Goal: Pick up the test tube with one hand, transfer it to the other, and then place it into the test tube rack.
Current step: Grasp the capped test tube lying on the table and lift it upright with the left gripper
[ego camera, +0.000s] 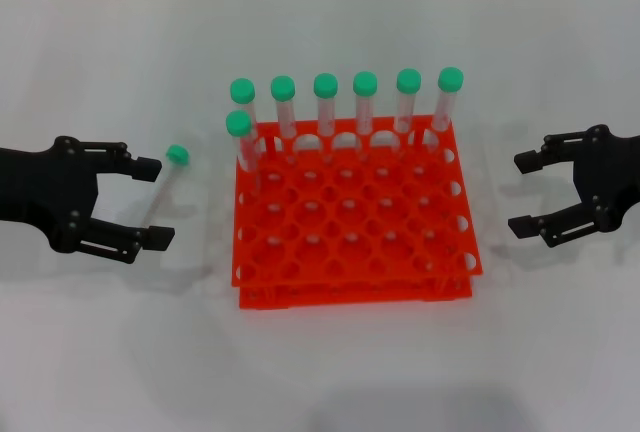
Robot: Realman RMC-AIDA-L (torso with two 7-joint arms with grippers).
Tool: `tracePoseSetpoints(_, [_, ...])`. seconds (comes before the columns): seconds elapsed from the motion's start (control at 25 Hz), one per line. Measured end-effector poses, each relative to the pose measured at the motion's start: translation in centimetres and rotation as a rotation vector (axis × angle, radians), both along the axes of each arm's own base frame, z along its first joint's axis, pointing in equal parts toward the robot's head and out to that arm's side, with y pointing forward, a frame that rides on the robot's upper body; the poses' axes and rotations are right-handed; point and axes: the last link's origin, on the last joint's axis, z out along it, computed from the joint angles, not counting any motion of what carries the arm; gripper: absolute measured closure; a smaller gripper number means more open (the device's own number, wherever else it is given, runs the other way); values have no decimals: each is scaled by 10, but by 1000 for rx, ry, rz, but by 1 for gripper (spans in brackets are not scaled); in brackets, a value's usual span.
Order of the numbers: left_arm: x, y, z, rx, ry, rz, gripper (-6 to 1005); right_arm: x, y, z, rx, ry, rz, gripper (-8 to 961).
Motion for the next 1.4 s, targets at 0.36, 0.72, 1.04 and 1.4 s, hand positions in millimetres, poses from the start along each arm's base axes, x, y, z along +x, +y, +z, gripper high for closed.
tracePoseSetpoints(0.36, [0,0,0,-2,2,1,117,0,1,0,3,-3,0,80])
tracePoseSetpoints(0.72, [-1,-1,-1,-2,2,2,122,0,0,-2,1,1,0,81])
tracePoseSetpoints(1.04, [-2,-2,0,-4,2,13,127,-1,-1,-4,1,8,-2,81])
tracePoseSetpoints(1.4, [12,6,23,3,86,214,133,-2,-1,-5,2,9,5,81])
